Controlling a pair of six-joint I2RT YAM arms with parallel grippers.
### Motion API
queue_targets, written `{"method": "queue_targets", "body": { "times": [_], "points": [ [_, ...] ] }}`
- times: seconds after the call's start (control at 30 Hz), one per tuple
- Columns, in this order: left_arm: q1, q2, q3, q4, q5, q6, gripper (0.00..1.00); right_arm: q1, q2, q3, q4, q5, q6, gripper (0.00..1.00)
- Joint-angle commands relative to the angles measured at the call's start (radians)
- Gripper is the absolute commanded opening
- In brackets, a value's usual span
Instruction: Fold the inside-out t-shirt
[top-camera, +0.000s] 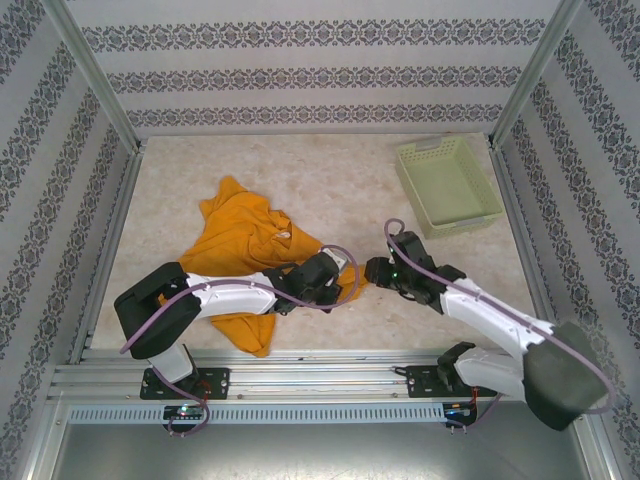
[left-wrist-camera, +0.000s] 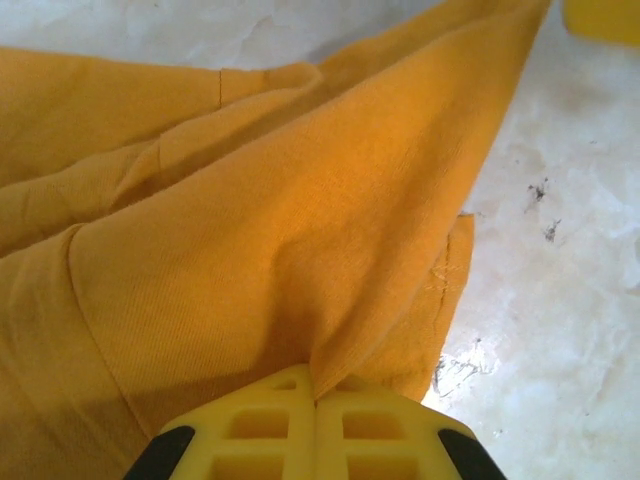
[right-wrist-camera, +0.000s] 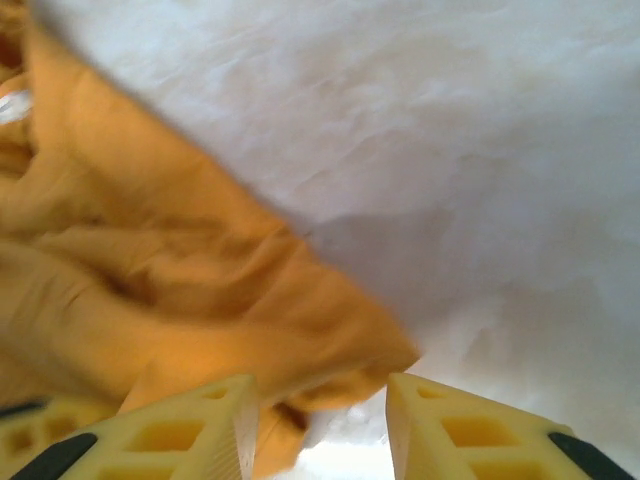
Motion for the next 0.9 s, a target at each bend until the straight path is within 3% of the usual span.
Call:
{"method": "queue_targets", "body": {
  "times": [0.0, 0.4, 0.87],
  "points": [
    [0.008, -0.011, 0.031, -0.014, 0.002, -0.031, 0.0, 0.102, -0.068, -0.047, 0.043, 0.069, 0.037, 0.4],
    [0.037, -0.045, 0.01, 0.002, 0.024, -0.055, 0.0, 0.136, 0.164, -0.004, 0.18, 0.067, 0.01, 0.37],
    [0.059, -0.048, 0.002, 0.009, 0.031, -0.065, 0.01, 0.156, 0.284, 0.021, 0.218, 0.037, 0.004, 0.36]
  ]
}}
